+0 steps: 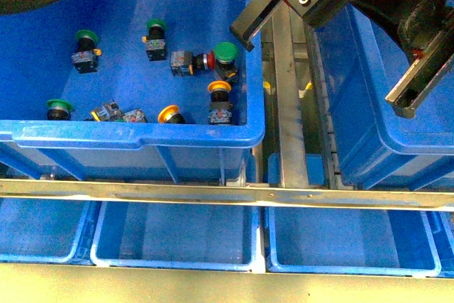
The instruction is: Pick red and yellow buttons and place in box
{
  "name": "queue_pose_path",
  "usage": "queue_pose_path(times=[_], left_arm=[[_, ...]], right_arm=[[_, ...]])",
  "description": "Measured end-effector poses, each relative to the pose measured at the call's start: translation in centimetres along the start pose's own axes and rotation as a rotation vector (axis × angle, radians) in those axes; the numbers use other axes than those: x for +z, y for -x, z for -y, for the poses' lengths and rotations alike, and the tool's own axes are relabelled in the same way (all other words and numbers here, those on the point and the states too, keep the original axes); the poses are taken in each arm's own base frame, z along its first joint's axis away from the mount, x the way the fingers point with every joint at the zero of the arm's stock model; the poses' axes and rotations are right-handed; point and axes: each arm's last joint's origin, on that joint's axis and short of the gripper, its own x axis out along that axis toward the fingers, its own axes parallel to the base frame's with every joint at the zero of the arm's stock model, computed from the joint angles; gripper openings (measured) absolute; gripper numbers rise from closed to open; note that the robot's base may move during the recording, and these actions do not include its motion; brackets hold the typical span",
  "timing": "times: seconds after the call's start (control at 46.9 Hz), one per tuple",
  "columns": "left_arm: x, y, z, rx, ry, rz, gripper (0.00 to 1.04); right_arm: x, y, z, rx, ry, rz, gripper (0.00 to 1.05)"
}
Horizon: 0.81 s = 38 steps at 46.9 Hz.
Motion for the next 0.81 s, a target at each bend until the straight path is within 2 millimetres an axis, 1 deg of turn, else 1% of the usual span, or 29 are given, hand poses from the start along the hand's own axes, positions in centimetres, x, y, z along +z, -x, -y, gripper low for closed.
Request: queue_pose_path(times=[0.043,0.107,0.299,0.32,0.405,0.427,0.64,0.704,0.811], left_arm=[[0.0,0.0,-0.01,0.001,-0.011,0.001,0.35],[-0.01,0.0,-0.03,0.003,-0.019,0.0,0.35],[-0.01,0.0,-0.07,0.009,-0.035,0.002,0.35],[-0.01,0.0,-0.08,0.009,-0.035,0.003,0.37],[0.02,0.0,-0.07,0.011,-0.044,0.012,0.51],[0.04,0.0,-0.08,0.013,-0.054,0.017,0.56],[0.18,0.01,-0.13,0.035,-0.142,0.065,0.93],[0.24,0.04,-0.19,0.039,-0.16,0.076,0.99],[0.52,0.39,-0.43,0.046,-0.174,0.09,0.96]], right_arm=[[-0.05,0.04,-0.03,0.003,0.019,0.0,0.29],[-0.09,0.05,-0.04,0.004,0.021,-0.001,0.27],[-0.29,0.15,-0.01,0.007,0.024,-0.004,0.26],[-0.31,0.16,-0.01,0.008,0.023,-0.005,0.26],[-0.42,0.21,0.04,0.008,0.008,-0.007,0.26],[-0.45,0.23,0.08,0.006,0.005,-0.008,0.26],[-0.66,0.45,0.54,-0.012,-0.02,-0.015,0.26],[-0.73,0.49,0.63,-0.015,-0.02,-0.017,0.26],[-0.83,0.58,0.6,-0.006,-0.014,-0.013,0.26]])
